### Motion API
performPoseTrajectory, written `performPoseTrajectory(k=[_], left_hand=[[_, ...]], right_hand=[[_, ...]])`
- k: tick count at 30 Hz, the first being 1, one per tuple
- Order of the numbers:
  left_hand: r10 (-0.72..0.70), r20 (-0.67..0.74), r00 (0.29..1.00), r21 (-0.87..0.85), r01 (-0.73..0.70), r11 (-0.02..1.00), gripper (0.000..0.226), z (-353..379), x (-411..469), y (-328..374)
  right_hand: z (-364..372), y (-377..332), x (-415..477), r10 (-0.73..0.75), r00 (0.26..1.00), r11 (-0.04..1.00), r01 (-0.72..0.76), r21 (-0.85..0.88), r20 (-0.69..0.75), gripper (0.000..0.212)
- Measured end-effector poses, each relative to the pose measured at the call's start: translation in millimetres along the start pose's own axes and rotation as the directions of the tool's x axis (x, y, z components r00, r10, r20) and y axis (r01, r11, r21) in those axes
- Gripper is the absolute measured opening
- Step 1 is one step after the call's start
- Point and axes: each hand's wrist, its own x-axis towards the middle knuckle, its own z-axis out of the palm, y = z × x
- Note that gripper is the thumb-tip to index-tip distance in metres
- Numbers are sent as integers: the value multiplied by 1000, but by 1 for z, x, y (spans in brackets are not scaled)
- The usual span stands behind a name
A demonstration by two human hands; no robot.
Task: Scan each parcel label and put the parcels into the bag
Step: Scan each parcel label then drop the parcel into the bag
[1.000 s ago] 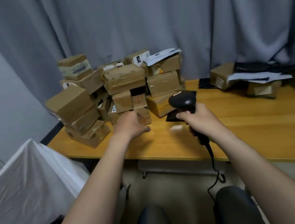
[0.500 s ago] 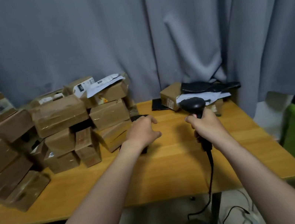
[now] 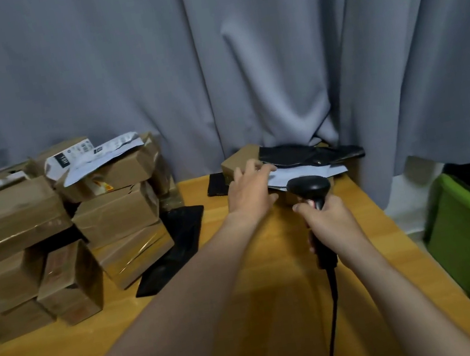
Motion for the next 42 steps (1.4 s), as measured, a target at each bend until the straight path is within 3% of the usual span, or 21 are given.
performPoseTrajectory(k=[6, 15, 19, 26, 34, 37, 42], left_hand=[[45, -26, 999, 34, -44, 998, 19, 15, 19, 0], [-42, 69, 997, 24, 41, 999, 18, 7, -19, -33], [-83, 128, 988, -10, 85, 996, 6, -11, -53, -52], [-133, 215, 967, -112, 160, 981, 14, -66, -110, -80], [-126, 133, 983, -265, 158, 951, 17, -127, -163, -93], [-191, 86, 978, -274, 208, 939, 18, -137, -178, -103], [-340, 168, 925, -278, 375, 884, 23, -126, -201, -135]], right_hand=[[-3, 9, 16, 21, 1000, 999, -20, 40, -20, 23], [0, 9, 11, 26, 999, 995, -24, 97, -19, 19], [8, -2, -4, 2, 1000, 995, -2, 103, 2, 16], [27, -24, -54, -53, 993, 994, 41, 106, 105, 14], [46, -39, -112, -96, 978, 994, 83, 77, 187, 17], [57, -43, -127, -115, 970, 992, 100, 81, 213, 19], [77, -43, -145, -131, 954, 991, 121, 55, 268, 16]])
